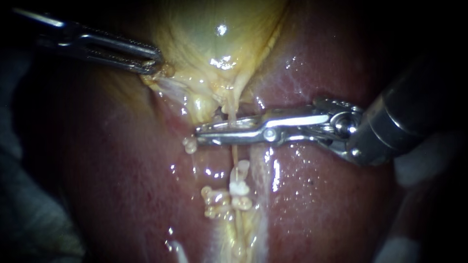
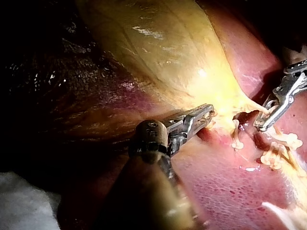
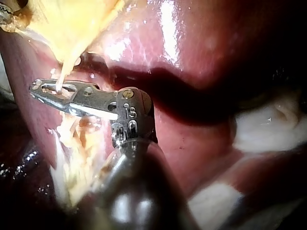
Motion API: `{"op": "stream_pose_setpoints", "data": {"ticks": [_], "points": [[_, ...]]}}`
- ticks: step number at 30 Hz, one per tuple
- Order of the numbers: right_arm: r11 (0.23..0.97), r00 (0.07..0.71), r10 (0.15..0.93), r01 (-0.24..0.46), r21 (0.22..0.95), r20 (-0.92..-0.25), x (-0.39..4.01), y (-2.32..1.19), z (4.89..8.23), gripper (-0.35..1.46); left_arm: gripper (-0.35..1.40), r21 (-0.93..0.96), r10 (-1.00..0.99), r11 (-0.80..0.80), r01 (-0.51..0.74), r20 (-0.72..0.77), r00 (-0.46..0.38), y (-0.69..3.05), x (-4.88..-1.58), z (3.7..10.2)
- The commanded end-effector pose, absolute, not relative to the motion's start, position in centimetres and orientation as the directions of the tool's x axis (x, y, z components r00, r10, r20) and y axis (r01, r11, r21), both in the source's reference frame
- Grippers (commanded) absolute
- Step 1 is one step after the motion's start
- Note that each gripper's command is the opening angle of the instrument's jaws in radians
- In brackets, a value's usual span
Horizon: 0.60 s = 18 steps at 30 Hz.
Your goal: Clipping third clip right tube
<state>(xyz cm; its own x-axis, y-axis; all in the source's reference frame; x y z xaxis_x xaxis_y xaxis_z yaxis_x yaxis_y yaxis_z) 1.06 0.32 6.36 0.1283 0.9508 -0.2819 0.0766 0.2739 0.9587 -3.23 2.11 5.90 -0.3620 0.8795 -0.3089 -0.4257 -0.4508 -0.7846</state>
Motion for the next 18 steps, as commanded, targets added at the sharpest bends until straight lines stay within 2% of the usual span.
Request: {"op": "stream_pose_setpoints", "data": {"ticks": [1,18], "points": [[0.273,0.127,0.951,0.075,0.959,-0.281,1.05,0.32,6.36,-0.35,-0.35,-0.785,0.88,-0.451,-0.426,-0.309,-0.362,2.11,-3.23,5.9],[0.241,0.125,0.961,0.069,0.968,-0.248,1.02,0.32,6.39,-0.35,-0.35,-0.785,0.88,-0.451,-0.426,-0.309,-0.362,2.12,-3.23,5.91]]}}
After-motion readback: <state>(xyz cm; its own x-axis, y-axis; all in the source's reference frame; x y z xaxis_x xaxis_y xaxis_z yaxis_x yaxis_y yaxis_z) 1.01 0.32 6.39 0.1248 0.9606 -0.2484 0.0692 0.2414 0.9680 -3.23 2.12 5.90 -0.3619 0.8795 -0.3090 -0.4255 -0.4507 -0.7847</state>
